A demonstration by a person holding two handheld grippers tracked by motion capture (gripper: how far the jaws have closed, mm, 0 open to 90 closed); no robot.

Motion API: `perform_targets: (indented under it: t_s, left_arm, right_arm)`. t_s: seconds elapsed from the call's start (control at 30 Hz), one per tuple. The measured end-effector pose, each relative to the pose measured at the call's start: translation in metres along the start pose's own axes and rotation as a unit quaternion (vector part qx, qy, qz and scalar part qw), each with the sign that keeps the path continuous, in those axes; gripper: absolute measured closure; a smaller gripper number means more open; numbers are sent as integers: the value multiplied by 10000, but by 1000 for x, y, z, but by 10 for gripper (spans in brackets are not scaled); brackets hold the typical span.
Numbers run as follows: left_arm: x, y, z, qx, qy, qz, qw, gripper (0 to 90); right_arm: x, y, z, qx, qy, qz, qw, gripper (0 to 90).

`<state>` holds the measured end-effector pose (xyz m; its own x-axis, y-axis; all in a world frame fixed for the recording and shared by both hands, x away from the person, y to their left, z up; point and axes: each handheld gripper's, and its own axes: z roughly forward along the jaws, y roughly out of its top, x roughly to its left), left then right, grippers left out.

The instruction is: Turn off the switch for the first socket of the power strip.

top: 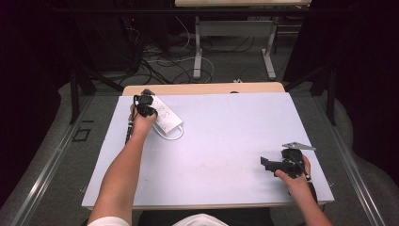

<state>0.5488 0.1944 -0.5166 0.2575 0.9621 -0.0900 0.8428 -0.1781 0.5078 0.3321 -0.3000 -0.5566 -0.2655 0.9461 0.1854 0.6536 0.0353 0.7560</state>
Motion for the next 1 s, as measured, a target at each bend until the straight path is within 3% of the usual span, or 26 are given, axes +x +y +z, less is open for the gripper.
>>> perform_targets:
  t_s: [1.0]
  left_arm:
    - [2, -3, -1, -106, 54, 78, 9999, 866]
  right_arm:
    - [1, 0, 1, 38, 20, 7, 10000, 0]
